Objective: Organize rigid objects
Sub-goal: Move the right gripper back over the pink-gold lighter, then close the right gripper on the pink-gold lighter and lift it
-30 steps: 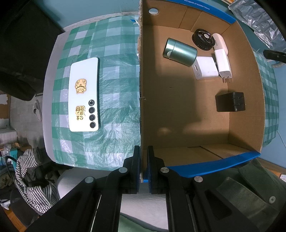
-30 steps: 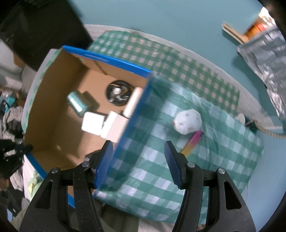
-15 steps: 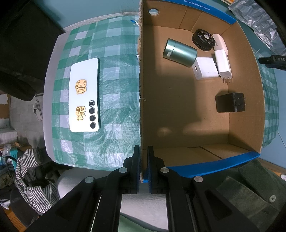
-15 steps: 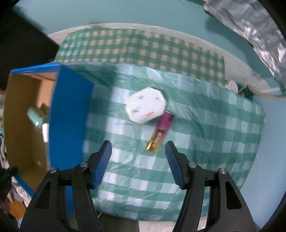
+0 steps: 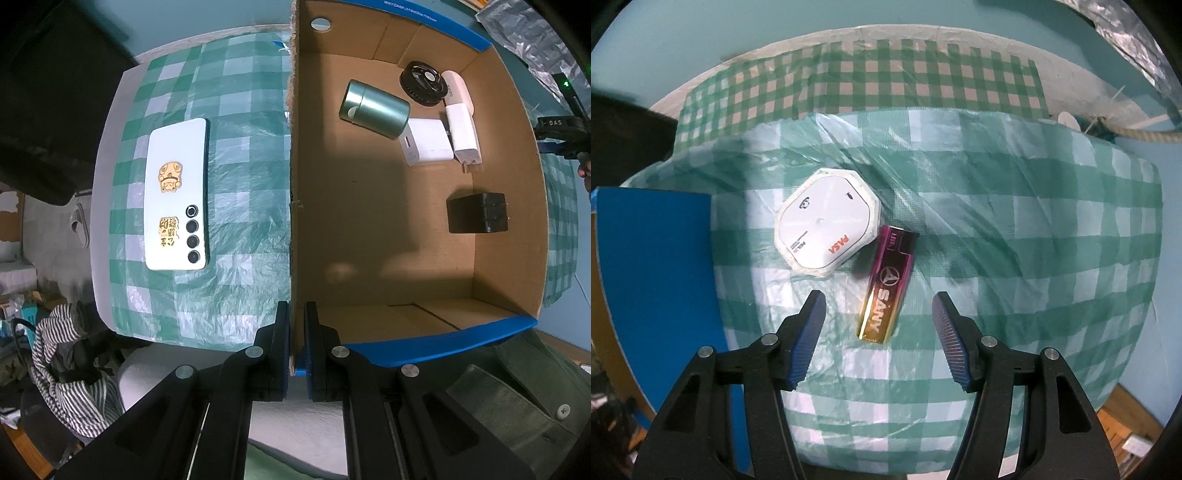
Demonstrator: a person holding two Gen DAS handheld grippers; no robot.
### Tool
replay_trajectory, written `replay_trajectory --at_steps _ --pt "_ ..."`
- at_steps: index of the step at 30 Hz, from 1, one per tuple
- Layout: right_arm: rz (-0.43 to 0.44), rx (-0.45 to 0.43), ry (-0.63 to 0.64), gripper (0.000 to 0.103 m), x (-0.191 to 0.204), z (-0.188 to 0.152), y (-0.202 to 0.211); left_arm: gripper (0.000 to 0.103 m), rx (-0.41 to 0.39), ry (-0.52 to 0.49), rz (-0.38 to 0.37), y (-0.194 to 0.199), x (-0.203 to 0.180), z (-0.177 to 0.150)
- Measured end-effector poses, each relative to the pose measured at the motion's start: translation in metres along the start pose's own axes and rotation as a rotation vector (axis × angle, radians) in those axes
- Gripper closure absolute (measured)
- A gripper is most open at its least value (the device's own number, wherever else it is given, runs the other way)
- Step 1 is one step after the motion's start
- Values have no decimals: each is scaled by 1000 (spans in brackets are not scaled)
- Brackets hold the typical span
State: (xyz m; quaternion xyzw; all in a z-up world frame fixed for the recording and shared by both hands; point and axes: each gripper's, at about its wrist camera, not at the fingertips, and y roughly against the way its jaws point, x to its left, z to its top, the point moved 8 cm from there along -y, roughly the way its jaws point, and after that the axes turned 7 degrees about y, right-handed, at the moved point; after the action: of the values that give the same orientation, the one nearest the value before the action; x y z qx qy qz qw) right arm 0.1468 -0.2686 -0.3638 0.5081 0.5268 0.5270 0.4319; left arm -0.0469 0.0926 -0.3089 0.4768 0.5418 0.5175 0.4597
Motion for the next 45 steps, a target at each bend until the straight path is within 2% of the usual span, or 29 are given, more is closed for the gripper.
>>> replay_trajectory --at_steps 5,7,11,13,18,21,26,30,36,44,45 --pt "-11 4 -7 42 -1 2 -9 96 1 3 1 0 0 0" --pt "-15 5 -10 50 -2 2 -12 96 3 5 2 0 0 -1" --pt "-21 13 9 60 1 1 -17 96 6 7 2 0 1 -2" --pt "-34 20 32 75 3 -2 -20 96 7 8 1 0 1 -2" --pt "-60 26 126 76 8 -9 -22 96 7 8 -1 -1 1 -2" --pt "-47 37 177 81 10 -17 -23 96 8 9 -1 -1 1 -2" --pt "-48 70 262 81 10 -35 -26 96 8 6 -2 -1 1 -1" --pt "-41 80 271 81 9 -43 -27 96 12 4 -1 -2 1 0" --pt "-53 40 249 79 11 -34 -22 96 11 0 1 -1 -1 1" --pt "-78 49 247 77 13 -28 -27 96 9 4 2 0 0 2" --pt "-83 47 249 80 13 -28 -28 96 8 5 1 0 0 2"
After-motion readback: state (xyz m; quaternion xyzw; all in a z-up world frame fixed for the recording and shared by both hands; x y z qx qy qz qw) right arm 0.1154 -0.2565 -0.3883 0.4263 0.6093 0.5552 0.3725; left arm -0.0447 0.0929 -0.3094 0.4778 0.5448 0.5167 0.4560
